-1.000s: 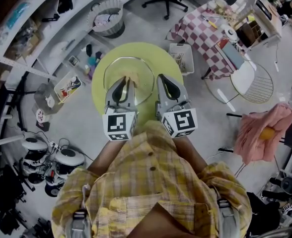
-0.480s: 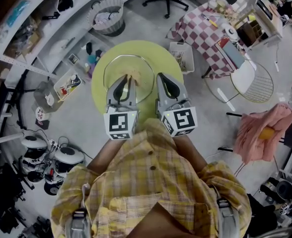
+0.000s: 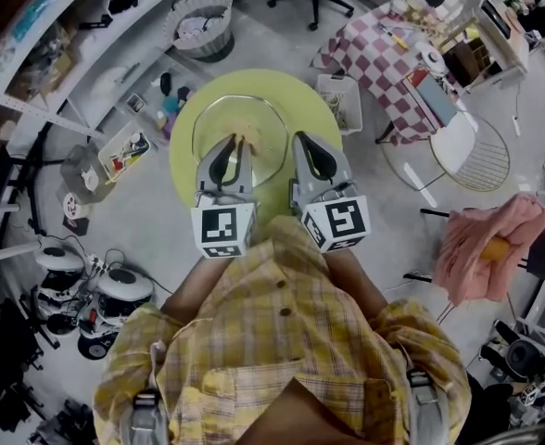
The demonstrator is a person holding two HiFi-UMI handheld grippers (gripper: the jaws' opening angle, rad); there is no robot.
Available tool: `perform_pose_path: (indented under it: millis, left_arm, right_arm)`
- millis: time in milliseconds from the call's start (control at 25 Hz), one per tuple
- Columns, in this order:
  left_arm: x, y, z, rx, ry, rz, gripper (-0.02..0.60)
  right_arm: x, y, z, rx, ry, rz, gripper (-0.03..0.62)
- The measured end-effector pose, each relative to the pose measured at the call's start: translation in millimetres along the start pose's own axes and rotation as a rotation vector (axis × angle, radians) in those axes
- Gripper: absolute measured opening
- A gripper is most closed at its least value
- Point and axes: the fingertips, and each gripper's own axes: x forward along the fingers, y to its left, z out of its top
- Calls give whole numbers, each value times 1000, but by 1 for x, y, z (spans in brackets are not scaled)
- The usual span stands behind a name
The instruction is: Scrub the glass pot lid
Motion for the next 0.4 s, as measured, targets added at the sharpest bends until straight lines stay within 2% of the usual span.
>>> perform_pose_path:
  millis: [400]
  left_arm:
    - [-6, 4, 1, 17, -3, 4, 43]
  right_arm:
    - [2, 10, 1, -7, -1, 11, -2]
